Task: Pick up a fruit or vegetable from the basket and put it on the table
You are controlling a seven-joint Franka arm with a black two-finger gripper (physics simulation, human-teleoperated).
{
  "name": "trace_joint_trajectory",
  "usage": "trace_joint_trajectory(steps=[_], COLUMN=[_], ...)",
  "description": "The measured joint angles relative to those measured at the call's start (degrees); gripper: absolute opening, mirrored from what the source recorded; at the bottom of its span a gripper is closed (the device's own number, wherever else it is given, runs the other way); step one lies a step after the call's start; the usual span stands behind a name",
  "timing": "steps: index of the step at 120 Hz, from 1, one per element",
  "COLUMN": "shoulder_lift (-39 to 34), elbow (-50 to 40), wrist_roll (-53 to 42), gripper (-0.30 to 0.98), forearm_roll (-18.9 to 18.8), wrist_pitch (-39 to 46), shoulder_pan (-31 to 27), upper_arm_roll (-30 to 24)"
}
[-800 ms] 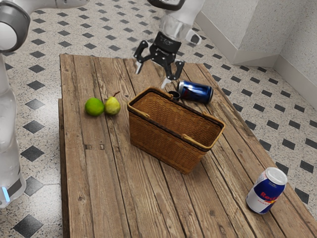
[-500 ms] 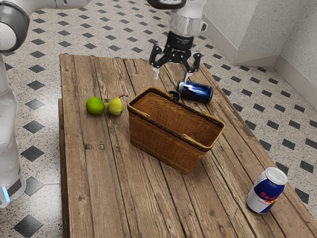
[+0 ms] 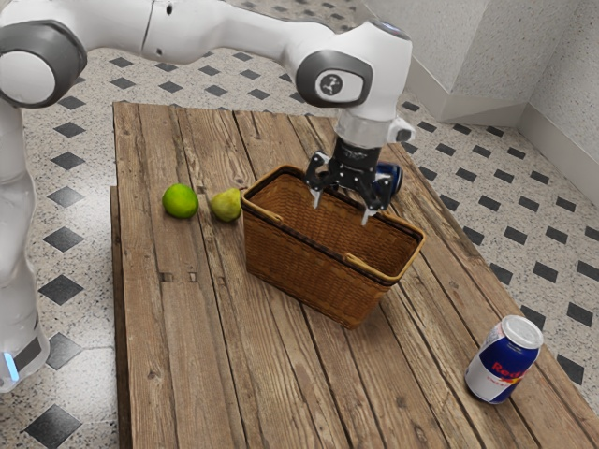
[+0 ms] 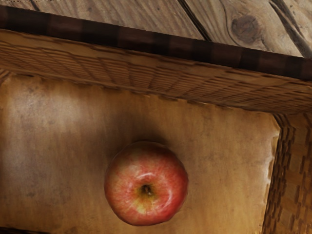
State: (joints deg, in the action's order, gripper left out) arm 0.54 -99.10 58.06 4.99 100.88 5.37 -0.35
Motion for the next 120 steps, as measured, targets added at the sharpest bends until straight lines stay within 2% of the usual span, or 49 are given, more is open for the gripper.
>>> trace_joint_trajectory(steps=[20,47,58,89,120], shoulder_lift=[-0.2,-2.3,-2.7,-2.9,-3.5], elbow=[-4.4,-7.6,-7.7,-8.4,-8.4], wrist_roll=[-6.4,-12.9,-14.9,-19.2,-21.9], gripper=[0.68,0.68,0.68,0.68,0.69], forearm_roll=[0.6,1.6,1.7,1.9,1.9], wrist_pitch=[5.1,8.1,8.7,9.4,9.6], shoulder_pan=[2.3,7.1,5.9,-2.8,0.8], upper_arm_roll=[0.1,3.1,3.8,4.0,4.1])
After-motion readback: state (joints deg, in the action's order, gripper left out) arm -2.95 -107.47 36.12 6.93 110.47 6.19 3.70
